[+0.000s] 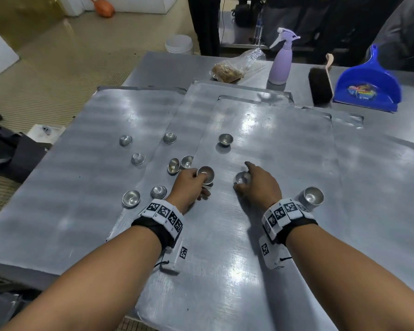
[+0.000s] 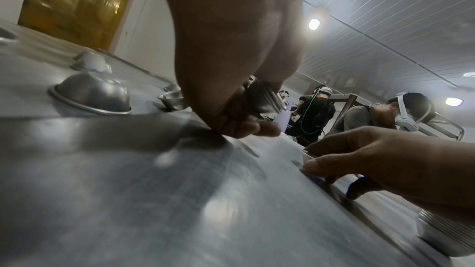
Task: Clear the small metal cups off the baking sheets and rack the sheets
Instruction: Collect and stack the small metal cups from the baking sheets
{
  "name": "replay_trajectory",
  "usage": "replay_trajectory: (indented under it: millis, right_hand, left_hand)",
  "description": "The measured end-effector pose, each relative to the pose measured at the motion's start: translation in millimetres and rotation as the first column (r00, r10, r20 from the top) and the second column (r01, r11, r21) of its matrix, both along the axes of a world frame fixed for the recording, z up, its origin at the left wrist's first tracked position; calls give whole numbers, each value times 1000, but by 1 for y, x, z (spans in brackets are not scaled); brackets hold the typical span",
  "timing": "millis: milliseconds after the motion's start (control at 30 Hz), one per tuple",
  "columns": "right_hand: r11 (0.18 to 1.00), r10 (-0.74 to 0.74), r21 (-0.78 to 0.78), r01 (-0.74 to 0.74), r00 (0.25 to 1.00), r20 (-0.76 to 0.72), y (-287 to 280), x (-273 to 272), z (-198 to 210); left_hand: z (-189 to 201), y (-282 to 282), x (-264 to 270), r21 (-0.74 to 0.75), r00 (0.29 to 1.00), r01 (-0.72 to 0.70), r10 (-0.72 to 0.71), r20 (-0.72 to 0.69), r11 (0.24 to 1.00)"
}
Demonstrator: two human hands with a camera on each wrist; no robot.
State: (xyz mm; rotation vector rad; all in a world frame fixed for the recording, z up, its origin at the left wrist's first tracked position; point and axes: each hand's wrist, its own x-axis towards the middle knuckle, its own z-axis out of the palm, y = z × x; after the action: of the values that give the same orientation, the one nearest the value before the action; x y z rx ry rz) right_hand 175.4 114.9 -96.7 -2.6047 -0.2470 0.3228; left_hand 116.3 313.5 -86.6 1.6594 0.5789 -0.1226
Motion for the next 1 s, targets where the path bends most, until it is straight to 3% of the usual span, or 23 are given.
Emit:
replay_trajectory:
  millis: [100, 300, 500, 733, 867, 1000]
  right_hand:
    - [999, 26, 20, -27, 1000, 8, 1, -16, -1]
    - [963, 24, 266, -33, 999, 38, 16, -42, 9]
    - [918, 28, 390, -72, 993, 118, 48, -48, 26]
    - [927, 32, 367, -77, 992, 126, 73, -42, 31]
    - [938, 76, 333, -99, 994, 81, 81, -36, 24]
    - [951, 133, 278, -134, 991, 21, 79, -27, 11]
  left_hand:
    - [1, 1, -2, 21, 1000, -15, 15, 8, 1000]
    - [1, 5, -4, 30, 997, -75, 75, 15, 997]
    - [2, 7, -2, -80, 994, -106, 108, 21, 991]
    - [15, 11, -5, -207, 996, -88, 91, 5, 974]
    - [7, 20, -4, -168, 999, -45, 48, 11, 985]
    - [-1, 35, 5, -107, 991, -130, 126, -39, 986]
